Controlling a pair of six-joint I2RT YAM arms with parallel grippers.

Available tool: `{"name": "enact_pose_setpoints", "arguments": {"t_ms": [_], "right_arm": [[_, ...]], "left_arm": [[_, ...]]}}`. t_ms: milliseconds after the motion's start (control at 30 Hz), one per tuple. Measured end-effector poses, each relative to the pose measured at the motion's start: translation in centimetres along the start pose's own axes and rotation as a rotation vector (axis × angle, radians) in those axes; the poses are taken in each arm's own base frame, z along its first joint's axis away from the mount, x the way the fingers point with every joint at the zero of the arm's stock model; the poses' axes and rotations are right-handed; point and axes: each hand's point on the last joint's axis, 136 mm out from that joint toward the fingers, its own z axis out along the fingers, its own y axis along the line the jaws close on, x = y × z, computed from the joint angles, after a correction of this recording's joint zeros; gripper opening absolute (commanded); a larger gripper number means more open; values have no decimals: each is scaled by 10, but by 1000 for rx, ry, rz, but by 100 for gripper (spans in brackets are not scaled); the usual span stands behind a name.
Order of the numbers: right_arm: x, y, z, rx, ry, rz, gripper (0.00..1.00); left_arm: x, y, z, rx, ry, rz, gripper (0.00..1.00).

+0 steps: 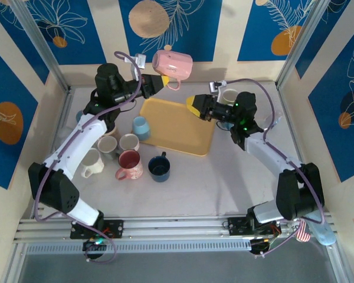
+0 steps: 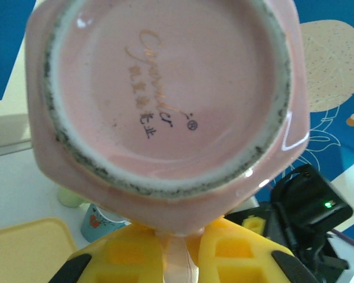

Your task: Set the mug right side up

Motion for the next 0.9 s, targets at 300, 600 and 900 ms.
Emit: {"name": "enact_pose_setpoints", "arguments": {"t_ms": [300, 600, 900], "right_arm": [[-7, 14, 24, -101, -56, 10, 45], [-15, 28, 37, -192, -100, -38, 47], [-24, 28, 45, -238, -139, -44, 38]], "left_arm": [[0, -6, -1, 10, -2, -21, 0], [9, -3, -3, 1, 10, -66, 0], [7, -11, -10, 7, -5, -82, 0]]}}
